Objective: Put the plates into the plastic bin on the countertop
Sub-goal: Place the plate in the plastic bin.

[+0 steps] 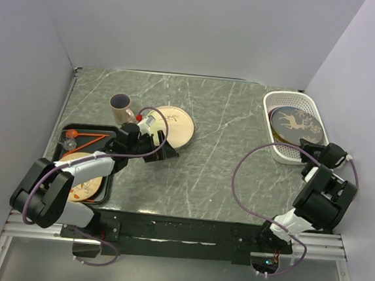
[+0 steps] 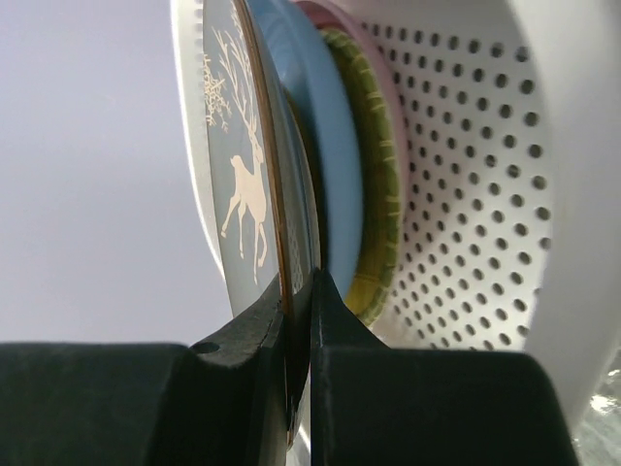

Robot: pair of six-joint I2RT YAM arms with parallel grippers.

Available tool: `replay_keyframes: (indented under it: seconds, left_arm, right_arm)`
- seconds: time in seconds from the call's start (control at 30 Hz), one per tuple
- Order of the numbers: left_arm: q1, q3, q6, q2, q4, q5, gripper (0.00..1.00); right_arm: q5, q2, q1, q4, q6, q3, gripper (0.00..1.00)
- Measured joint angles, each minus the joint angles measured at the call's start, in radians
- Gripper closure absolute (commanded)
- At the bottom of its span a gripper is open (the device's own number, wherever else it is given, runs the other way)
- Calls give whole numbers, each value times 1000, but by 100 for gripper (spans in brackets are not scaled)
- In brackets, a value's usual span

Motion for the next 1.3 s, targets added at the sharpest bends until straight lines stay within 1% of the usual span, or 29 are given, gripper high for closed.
replay_keyframes:
  seconds: [0.07,0.13,0.17,0.2,0.27,0.37,0.5,0.53,0.63,0.73,0.83,0.97,1.13,1.3]
  left_arm:
    - [-3,0,0,1,2,0,1]
    - [-6,0,0,1,10,1,1]
    - [-7,0,0,1,13,1,1]
    - [-7,0,0,1,14,1,1]
    - [-8,0,0,1,14,1,1]
    - [-10,0,0,1,14,1,1]
    - [-11,0,0,0,14,0,1]
    - [-11,0,0,-1,14,0,1]
    - [-12,0,-1,-12,14,0,1]
    - [-14,-3,-1,-33,13,0,1]
    - [-15,-10,0,-61,6,-2,1]
    - [-16,-14,0,-98,-10,-2,1]
    - [-16,-27,0,-135,-12,-8,1]
    - [-18,-40,-1,-153,-13,-11,1]
  right_arm:
    - [2,15,1,-2,-3,2,84]
    - [-2,23,5,-2,-3,8,71]
    - [-2,27,6,1,-4,14,51]
    - [-3,33,8,10,-3,21,43]
    - [-8,42,13,37,6,32,31]
    - [-20,51,23,64,2,50,23]
    - [-19,51,40,53,-17,60,16]
    - [-18,47,45,48,-23,60,13]
    - [-13,11,57,10,-39,58,9]
    - [-8,-70,64,-5,-51,37,5]
    - [-2,-182,64,-29,-56,-22,2]
    - [2,-332,64,-72,-65,-69,0]
    - [18,-495,64,-140,-89,-72,0]
    - [24,-558,64,-186,-106,-70,0]
